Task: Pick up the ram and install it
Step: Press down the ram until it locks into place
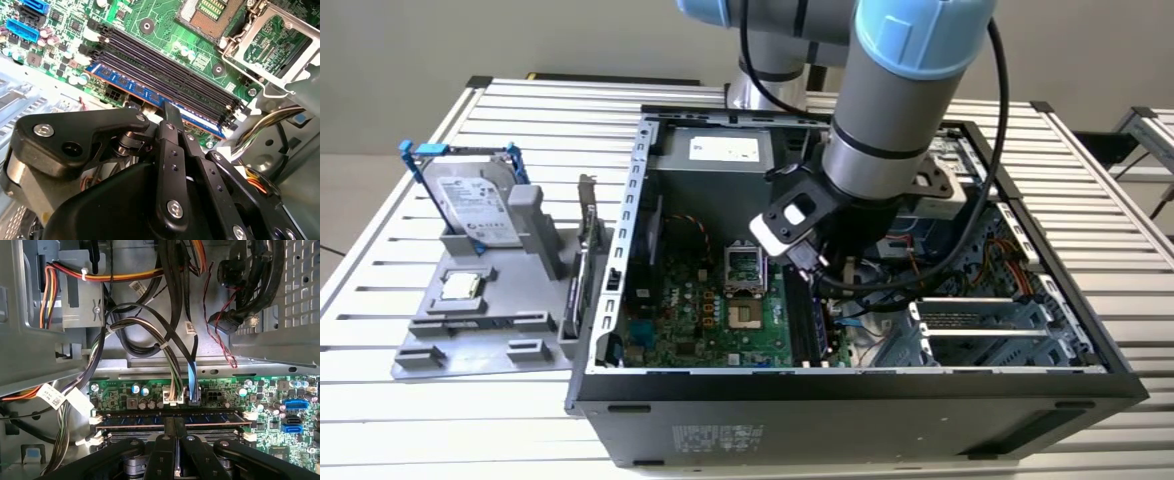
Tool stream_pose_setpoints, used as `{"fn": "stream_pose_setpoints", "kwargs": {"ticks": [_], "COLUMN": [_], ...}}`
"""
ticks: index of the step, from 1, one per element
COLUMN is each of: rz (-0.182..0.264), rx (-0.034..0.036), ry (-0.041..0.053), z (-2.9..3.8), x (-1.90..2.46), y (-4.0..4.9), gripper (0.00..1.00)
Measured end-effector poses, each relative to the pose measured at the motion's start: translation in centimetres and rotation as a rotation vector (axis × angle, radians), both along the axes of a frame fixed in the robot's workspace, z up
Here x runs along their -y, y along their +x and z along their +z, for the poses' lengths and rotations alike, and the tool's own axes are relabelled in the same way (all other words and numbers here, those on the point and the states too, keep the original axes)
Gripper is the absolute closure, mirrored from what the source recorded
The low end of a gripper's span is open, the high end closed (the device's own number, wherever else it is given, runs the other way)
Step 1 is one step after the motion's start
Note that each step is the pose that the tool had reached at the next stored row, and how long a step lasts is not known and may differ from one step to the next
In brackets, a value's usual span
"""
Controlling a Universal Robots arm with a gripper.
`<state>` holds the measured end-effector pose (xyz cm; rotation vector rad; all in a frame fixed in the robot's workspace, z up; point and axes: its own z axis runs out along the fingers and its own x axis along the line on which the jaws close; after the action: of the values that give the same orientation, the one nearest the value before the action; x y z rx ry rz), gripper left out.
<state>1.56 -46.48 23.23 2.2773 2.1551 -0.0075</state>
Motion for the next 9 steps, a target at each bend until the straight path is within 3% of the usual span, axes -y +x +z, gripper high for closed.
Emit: {"fn": "stream_pose_setpoints", "kwargs": {"ticks": [9], "rz": [-0.003], "rx": [0.0000], "ry": [0.0000], "z": [-0.38], "x": [-0.05], "y": [0.00], "gripper": [1.00]}}
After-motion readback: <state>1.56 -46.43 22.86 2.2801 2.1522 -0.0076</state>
